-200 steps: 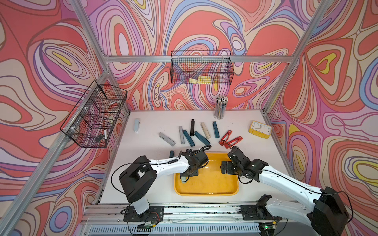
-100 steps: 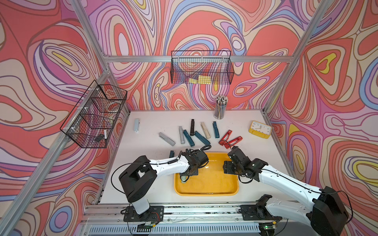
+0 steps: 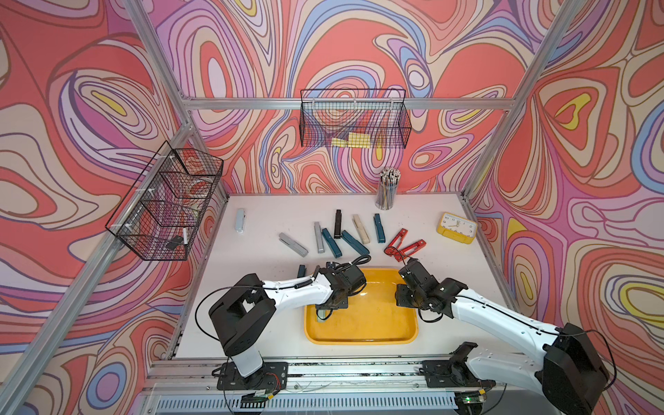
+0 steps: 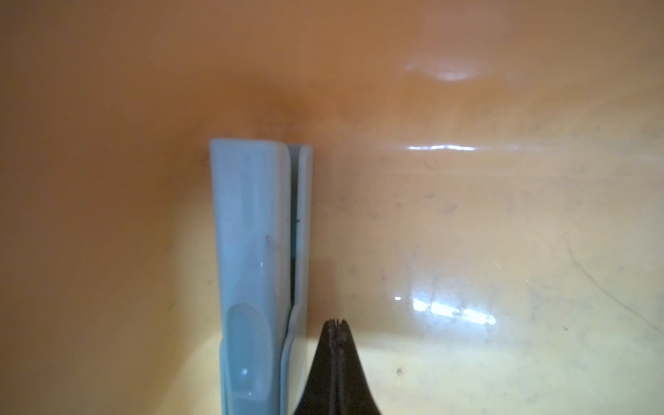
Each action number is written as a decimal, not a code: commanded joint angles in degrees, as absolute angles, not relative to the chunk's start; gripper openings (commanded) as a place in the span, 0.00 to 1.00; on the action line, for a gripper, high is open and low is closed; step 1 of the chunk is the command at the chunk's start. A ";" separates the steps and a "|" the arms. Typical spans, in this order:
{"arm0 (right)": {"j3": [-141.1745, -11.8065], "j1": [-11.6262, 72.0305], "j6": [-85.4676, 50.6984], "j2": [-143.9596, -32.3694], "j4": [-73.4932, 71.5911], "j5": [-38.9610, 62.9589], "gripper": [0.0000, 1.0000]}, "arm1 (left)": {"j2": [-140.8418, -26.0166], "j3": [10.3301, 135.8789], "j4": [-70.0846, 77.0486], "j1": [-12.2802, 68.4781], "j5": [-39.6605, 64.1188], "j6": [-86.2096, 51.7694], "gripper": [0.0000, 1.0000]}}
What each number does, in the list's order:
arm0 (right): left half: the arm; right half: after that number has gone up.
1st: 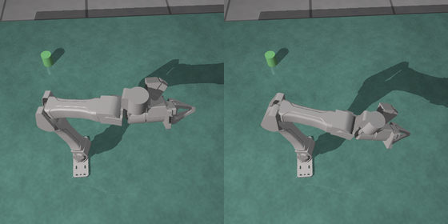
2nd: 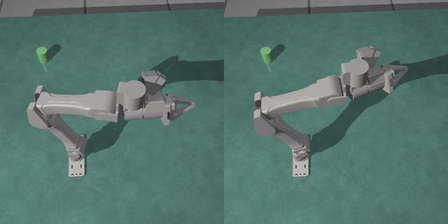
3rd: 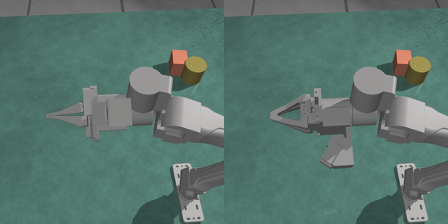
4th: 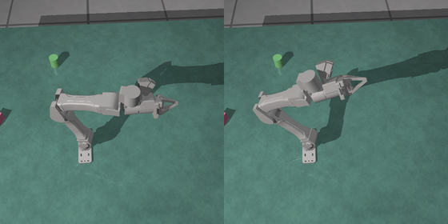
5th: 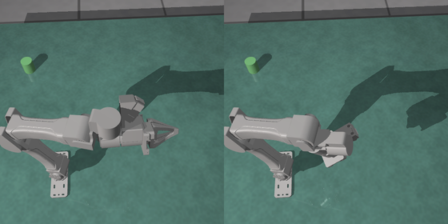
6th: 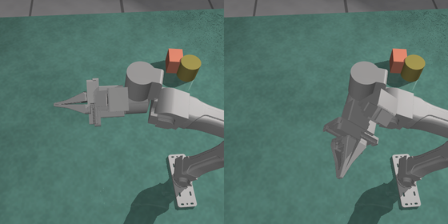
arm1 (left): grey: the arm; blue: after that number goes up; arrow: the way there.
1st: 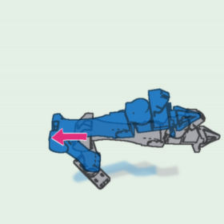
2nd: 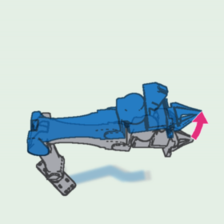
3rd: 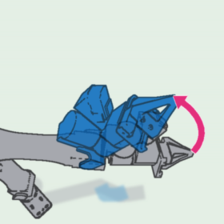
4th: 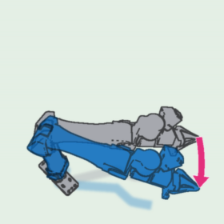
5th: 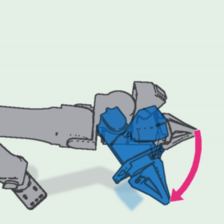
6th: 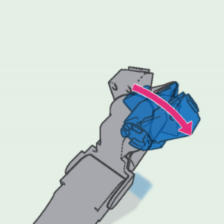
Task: Put the pruning pliers into the storage box
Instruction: Place the pruning pliers in the storage box.
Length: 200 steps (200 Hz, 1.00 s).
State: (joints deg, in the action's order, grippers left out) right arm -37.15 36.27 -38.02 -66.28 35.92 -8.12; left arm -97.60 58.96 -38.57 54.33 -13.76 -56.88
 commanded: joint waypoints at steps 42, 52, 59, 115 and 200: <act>-36.94 35.73 -38.49 -67.68 35.77 -8.68 0.48 | -96.51 56.08 -38.89 53.12 -16.78 -59.05 0.00; -37.05 35.67 -38.50 -67.83 35.84 -8.67 0.48 | -96.37 55.94 -38.91 52.98 -16.95 -59.01 0.00; -37.04 35.68 -38.50 -67.85 35.82 -8.64 0.48 | -96.41 55.90 -38.84 52.95 -17.03 -59.11 0.00; -37.03 35.33 -38.32 -67.70 35.77 -8.21 0.48 | -96.54 55.63 -38.83 52.65 -17.76 -59.80 0.00; -36.96 34.99 -38.10 -67.32 35.75 -7.88 0.48 | -96.42 55.63 -39.14 51.97 -19.07 -59.96 0.00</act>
